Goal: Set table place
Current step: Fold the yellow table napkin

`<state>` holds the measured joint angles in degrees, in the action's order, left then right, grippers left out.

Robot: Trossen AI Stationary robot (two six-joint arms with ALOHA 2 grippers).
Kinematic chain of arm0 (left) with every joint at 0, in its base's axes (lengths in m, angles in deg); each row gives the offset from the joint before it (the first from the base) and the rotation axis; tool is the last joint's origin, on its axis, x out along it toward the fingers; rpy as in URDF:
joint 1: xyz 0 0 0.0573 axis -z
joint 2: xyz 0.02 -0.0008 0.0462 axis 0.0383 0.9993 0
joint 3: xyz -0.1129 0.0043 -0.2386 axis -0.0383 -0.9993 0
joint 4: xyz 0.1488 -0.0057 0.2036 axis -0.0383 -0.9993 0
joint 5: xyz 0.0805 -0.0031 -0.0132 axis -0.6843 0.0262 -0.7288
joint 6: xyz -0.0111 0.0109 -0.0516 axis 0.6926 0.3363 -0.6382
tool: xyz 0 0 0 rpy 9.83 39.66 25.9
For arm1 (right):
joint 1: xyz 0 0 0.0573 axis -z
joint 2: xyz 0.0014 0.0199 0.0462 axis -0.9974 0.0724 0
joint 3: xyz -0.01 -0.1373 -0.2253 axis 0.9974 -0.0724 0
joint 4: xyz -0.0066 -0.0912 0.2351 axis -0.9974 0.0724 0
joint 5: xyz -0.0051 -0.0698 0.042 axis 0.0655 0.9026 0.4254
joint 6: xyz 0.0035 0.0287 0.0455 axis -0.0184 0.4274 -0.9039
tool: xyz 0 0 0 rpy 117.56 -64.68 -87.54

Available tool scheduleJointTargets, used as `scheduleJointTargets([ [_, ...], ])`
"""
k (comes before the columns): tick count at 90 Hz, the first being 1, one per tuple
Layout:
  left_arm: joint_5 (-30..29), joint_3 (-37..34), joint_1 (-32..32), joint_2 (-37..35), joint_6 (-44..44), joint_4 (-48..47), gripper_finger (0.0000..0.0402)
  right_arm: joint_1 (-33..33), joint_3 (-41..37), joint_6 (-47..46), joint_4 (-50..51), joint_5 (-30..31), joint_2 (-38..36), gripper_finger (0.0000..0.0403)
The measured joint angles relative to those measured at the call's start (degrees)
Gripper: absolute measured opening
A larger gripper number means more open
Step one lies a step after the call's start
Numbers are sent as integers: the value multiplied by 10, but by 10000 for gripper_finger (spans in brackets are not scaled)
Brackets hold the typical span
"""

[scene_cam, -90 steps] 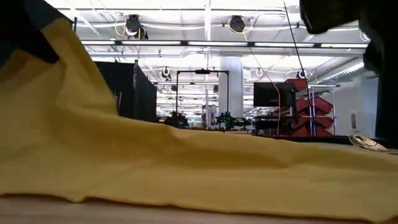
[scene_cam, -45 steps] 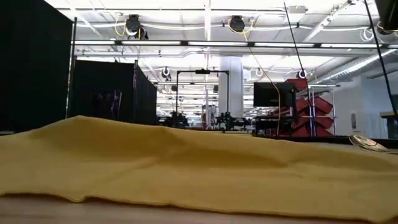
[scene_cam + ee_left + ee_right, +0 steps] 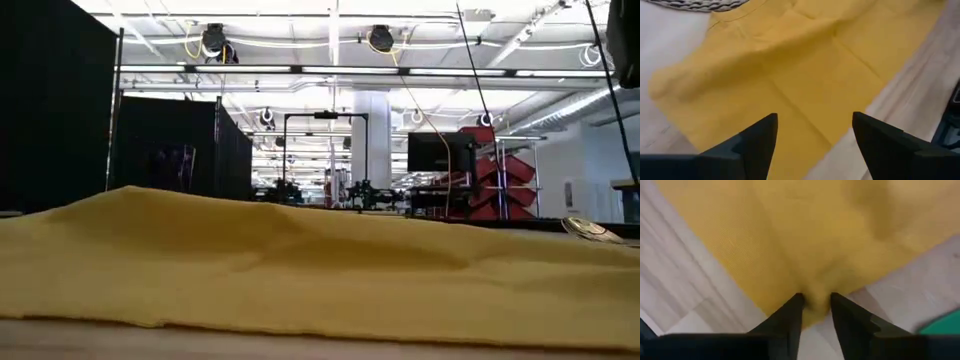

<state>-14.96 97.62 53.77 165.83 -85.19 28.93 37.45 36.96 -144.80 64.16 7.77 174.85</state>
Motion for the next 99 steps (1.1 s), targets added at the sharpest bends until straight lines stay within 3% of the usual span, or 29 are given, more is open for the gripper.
scheduleJointTargets([
  [28,-8,0,16,0,-16,8,244,-33,-3,-64,-9,6,-14,5],
  [99,-18,0,14,0,-15,9,244,-33,-3,-51,-16,26,-22,8],
])
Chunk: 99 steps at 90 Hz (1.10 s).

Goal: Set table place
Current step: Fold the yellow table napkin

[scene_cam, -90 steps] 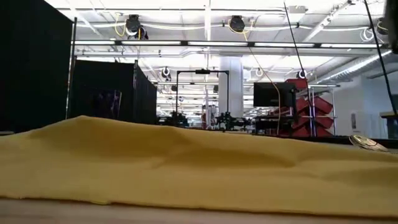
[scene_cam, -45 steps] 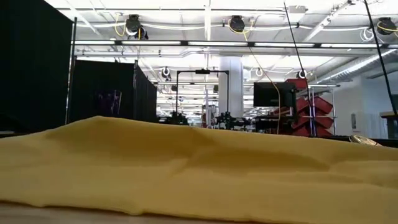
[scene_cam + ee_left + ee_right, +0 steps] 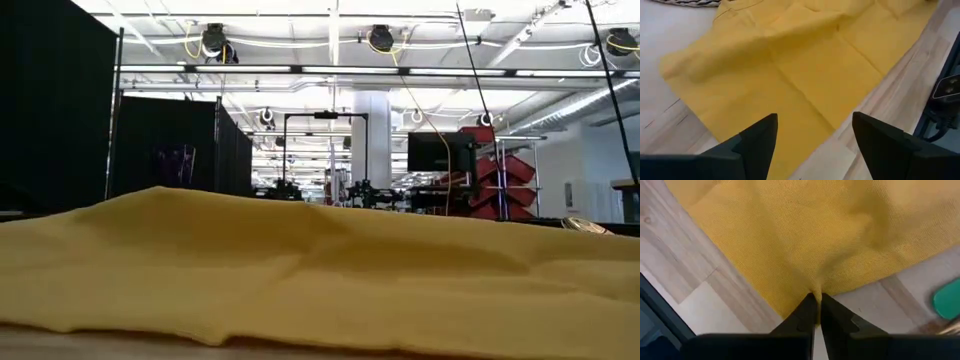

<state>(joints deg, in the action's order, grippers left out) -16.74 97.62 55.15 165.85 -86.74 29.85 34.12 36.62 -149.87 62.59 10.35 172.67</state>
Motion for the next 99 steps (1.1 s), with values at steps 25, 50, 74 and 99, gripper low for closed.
scheduleJointTargets([
  [25,0,0,0,0,0,0,244,0,0,0,-3,2,0,8],
  [50,-11,-21,-6,0,-7,27,244,18,0,61,-53,7,-1,8],
  [74,10,-97,-34,1,0,183,244,72,1,167,-122,8,-1,8],
  [99,14,-108,-40,1,27,209,244,100,2,222,-154,3,-1,8],
])
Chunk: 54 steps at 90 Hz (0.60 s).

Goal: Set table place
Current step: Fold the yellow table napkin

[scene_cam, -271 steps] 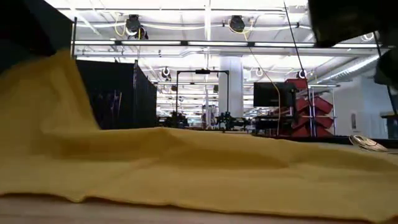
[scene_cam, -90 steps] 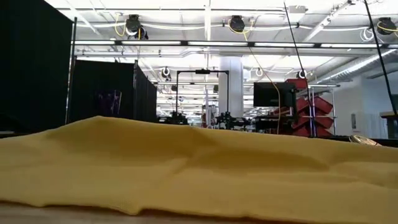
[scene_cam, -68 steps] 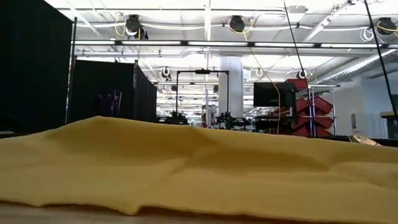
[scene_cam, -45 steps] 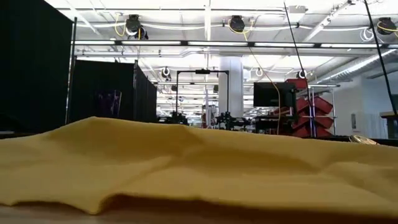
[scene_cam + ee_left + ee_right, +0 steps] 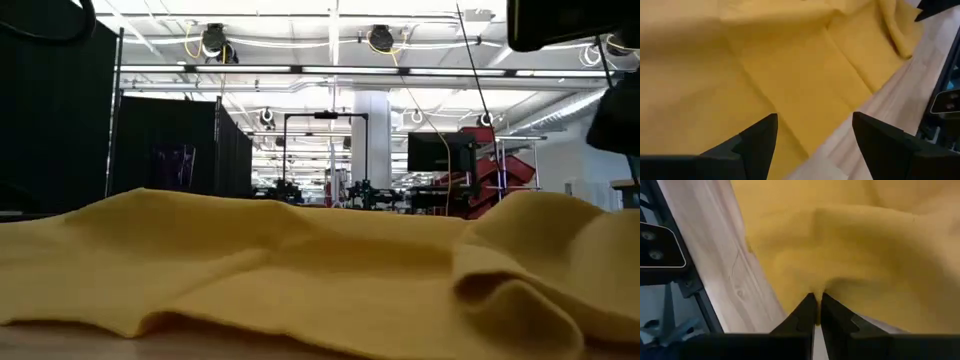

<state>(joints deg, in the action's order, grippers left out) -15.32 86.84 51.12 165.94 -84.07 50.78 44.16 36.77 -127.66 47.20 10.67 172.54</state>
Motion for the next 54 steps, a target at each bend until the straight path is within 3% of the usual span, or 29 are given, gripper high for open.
scheduleJointTargets([
  [23,-15,0,-10,0,77,3,244,25,0,64,-79,0,0,8],
  [41,-20,0,-37,0,100,0,244,44,0,178,-122,-3,0,8],
  [54,45,0,-81,0,168,2,244,68,0,242,-123,-55,0,8],
])
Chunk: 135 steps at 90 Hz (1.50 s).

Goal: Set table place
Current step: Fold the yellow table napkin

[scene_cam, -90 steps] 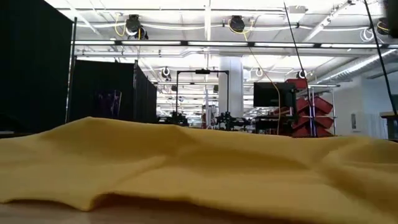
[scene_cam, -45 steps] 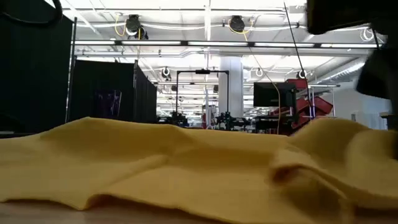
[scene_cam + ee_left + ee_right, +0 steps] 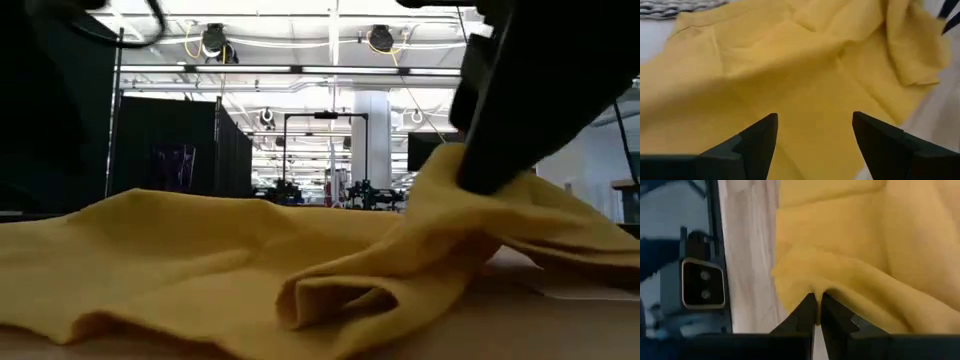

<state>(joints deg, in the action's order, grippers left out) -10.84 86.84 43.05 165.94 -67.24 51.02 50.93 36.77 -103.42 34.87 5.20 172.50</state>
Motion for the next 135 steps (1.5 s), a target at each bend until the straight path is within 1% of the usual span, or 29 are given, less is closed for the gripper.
scheduleJointTargets([
  [6,20,0,-21,0,27,4,244,15,0,24,-3,-23,0,8],
  [16,33,0,-48,0,52,7,244,36,0,43,-3,-17,0,8],
  [27,34,0,-66,0,77,16,244,63,0,35,-3,-17,0,8],
  [41,31,0,-87,0,87,85,244,95,0,32,-3,-21,0,8],
  [57,20,0,-96,0,107,146,244,116,0,45,0,-24,0,8],
  [78,5,0,-97,0,106,154,244,116,0,41,5,-24,0,8],
  [92,7,0,-91,0,64,153,244,108,0,29,-27,-29,0,8],
  [95,9,0,-86,0,55,153,244,108,0,31,-41,-48,0,8],
  [104,9,0,-69,0,29,155,244,108,0,68,-83,-138,0,8],
  [107,9,0,-65,0,21,155,244,108,0,78,-99,-151,0,8],
  [112,9,0,-60,0,15,155,244,108,0,89,-120,-151,0,8],
  [118,8,0,-54,0,13,154,244,108,0,91,-132,-134,0,8],
  [122,6,0,-51,0,1,155,244,109,0,87,-129,-123,0,8],
  [131,6,0,-43,0,-22,154,244,117,0,76,-114,-119,0,8],
  [135,6,0,-39,0,-34,153,244,119,0,76,-96,-104,0,8],
])
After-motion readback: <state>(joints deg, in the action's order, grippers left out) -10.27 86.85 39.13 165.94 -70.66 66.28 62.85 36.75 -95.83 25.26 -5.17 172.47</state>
